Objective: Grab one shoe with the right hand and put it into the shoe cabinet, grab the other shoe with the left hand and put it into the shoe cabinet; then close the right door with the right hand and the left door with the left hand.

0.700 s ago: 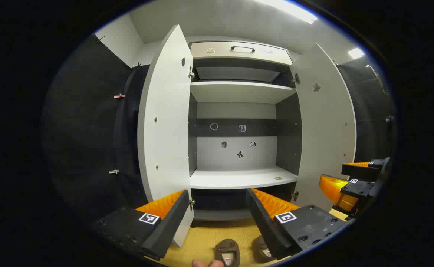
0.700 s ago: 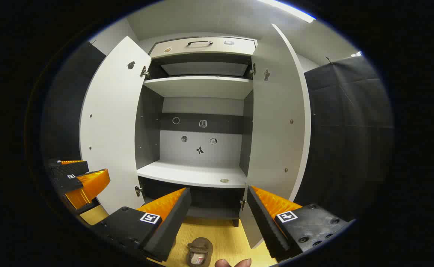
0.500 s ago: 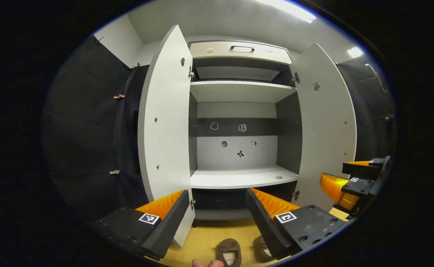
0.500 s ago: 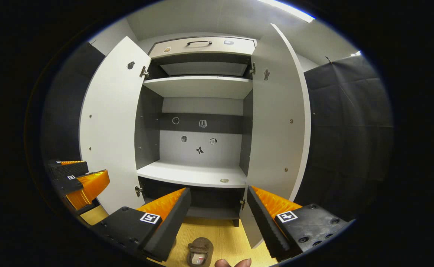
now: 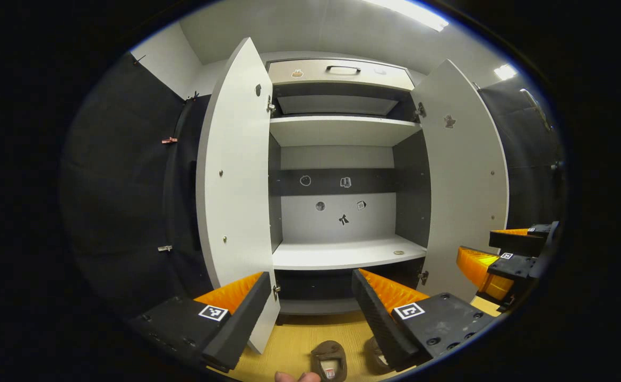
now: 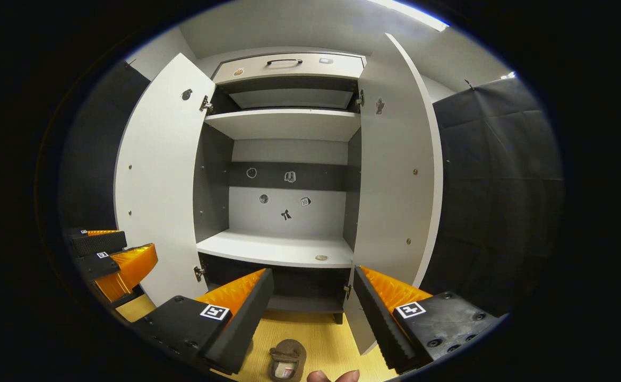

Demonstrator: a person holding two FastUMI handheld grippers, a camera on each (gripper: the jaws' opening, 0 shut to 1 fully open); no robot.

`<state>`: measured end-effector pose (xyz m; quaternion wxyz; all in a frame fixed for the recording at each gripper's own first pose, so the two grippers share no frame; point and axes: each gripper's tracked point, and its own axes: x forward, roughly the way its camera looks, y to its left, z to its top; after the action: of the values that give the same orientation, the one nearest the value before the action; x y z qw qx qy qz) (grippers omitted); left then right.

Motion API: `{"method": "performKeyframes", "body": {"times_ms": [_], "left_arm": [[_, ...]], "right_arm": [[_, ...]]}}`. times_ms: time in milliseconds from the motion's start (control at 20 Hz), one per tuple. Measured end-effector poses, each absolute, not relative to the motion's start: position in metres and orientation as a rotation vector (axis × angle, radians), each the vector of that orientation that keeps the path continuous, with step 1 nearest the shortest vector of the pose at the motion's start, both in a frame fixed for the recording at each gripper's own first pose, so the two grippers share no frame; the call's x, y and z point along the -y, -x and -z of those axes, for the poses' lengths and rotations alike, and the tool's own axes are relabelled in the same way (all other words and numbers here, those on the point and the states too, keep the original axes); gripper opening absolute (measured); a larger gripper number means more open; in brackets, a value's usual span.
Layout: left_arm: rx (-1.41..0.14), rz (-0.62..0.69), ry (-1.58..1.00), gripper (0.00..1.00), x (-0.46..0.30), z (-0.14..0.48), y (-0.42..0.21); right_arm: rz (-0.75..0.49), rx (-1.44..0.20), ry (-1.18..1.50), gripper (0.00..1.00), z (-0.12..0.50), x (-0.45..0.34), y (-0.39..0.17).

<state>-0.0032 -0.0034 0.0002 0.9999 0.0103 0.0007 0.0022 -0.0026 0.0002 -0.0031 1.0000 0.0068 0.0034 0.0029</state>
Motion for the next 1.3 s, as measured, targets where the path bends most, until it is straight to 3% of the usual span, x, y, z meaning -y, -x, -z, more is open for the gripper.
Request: {"method": "performKeyframes", "body": {"times_ms": [350, 1300], "left_arm": [[-0.001, -0.018, -0.021, 0.98, -0.007, 0.007, 0.003], [-0.101, -0.079, -0.041, 0.98, -0.032, 0.087, 0.008]], "right_arm": [[-0.049, -0.085, -0.02, 0.98, 0.037, -0.016, 0.005], [-0.193, -0.666, -0.172, 0.98, 0.299, -0.084, 0.033]]}}
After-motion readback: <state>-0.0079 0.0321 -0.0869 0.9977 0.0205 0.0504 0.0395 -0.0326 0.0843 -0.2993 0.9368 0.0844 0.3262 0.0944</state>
